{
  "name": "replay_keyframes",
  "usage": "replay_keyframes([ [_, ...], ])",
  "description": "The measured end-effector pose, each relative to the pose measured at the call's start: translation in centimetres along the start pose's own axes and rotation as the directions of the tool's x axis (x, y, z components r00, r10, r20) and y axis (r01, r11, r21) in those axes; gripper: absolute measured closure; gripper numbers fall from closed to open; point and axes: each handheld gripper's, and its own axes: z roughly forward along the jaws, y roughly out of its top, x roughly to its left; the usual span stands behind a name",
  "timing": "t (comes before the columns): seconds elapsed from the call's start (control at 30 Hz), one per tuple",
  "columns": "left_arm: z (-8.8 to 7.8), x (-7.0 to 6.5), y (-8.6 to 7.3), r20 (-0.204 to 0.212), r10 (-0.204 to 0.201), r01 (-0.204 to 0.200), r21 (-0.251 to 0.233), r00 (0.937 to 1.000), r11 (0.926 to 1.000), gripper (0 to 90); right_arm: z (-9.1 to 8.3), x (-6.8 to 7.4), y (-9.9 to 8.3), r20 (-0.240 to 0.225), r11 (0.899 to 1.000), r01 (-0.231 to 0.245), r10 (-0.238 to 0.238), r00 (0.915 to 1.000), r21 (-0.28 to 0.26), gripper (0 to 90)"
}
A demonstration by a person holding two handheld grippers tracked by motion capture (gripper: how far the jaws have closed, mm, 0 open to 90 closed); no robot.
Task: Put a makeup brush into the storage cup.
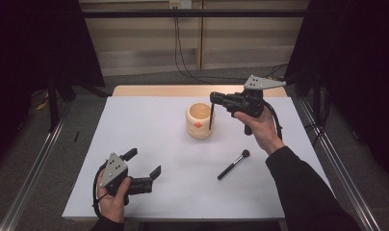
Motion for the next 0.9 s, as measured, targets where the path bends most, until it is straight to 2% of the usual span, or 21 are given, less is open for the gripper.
replay_keyframes([
  [0.33,0.1,0.0,-0.1,0.013,-0.013,0.013,0.0,0.9998,0.9999,1.0,1.7,-0.8,1.8,0.033,1.0,0.005,-0.005,0.9995,-0.01,85.4],
  [0.4,0.1,0.1,-0.1,0.011,-0.005,0.005,0.002,0.9999,1.0,1.0,2.0,-1.0,2.0,0.041,1.0,0.01,-0.009,0.9991,-0.008,85.4],
  [0.67,0.1,0.1,-0.1,0.016,-0.002,0.002,0.0,0.9999,1.0,1.0,3.0,-1.9,2.4,0.078,1.0,0.001,-0.001,0.9969,-0.006,85.4],
  [0.9,0.1,0.1,-0.1,0.021,-0.005,0.005,-0.001,0.9998,1.0,1.0,3.6,-2.9,2.0,0.111,1.0,-0.011,0.011,0.9938,0.001,85.4],
])
